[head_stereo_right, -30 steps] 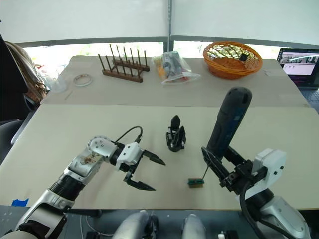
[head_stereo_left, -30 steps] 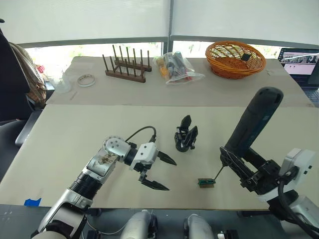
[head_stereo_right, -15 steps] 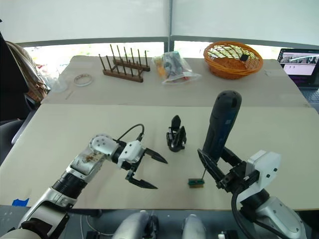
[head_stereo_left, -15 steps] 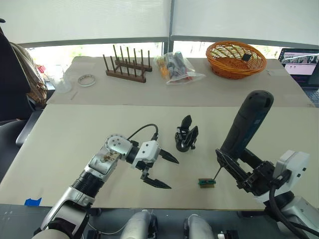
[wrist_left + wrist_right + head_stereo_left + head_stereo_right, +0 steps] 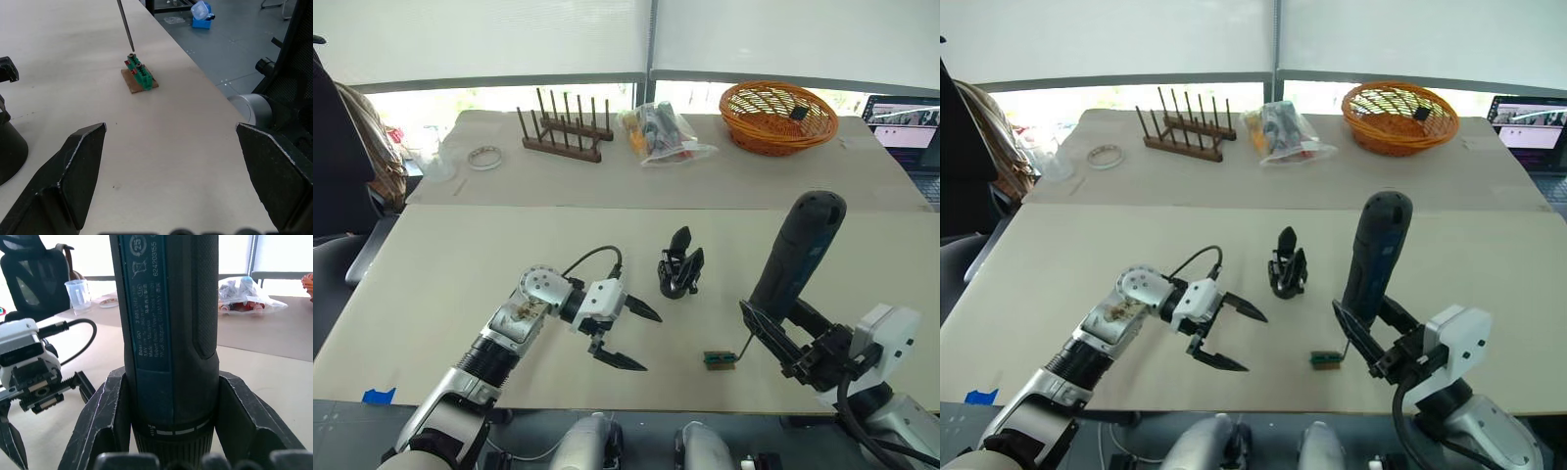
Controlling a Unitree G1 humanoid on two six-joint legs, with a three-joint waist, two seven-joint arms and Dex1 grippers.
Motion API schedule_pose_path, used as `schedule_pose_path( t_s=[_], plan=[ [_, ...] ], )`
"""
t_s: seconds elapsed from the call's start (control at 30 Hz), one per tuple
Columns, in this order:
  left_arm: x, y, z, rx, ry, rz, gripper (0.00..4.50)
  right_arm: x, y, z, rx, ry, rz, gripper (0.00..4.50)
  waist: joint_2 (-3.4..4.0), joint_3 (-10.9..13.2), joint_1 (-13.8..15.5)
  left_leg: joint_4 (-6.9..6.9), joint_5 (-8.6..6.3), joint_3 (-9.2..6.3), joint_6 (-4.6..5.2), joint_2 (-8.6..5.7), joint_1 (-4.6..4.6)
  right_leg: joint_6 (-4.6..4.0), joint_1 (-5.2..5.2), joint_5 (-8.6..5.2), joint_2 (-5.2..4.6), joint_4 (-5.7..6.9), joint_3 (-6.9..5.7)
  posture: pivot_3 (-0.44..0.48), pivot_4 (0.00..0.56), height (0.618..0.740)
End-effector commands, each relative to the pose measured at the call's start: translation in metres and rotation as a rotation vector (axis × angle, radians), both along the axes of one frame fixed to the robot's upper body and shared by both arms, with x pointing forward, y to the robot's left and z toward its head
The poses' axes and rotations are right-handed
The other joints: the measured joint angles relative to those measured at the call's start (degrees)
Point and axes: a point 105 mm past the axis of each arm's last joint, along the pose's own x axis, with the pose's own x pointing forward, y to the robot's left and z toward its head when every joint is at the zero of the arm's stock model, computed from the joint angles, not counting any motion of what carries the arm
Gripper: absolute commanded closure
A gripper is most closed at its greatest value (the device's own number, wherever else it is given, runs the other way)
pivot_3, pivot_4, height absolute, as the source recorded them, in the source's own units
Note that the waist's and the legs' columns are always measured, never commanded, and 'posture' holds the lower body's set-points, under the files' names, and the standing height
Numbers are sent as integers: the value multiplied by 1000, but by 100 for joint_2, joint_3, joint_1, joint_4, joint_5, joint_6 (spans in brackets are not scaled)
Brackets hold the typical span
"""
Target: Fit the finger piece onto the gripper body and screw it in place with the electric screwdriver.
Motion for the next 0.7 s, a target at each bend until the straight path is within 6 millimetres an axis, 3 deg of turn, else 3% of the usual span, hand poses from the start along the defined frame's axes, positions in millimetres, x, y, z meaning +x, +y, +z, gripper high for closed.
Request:
schedule_pose_path(
  t_s=[0.03,0.7],
  plan=[
    [1,-2,8,-16,-39,-23,0,-6,1,13,1,-92,14,2525,0,0,0,0,0,0,0,0,0,0,0,0,0,0,0,0,150,740],
    [0,-3,7,-18,-40,-32,0,-3,2,23,59,-134,10,2525,0,0,3,0,-1,-1,0,2,0,0,-1,0,-1,0,2,0,150,740]
  ],
)
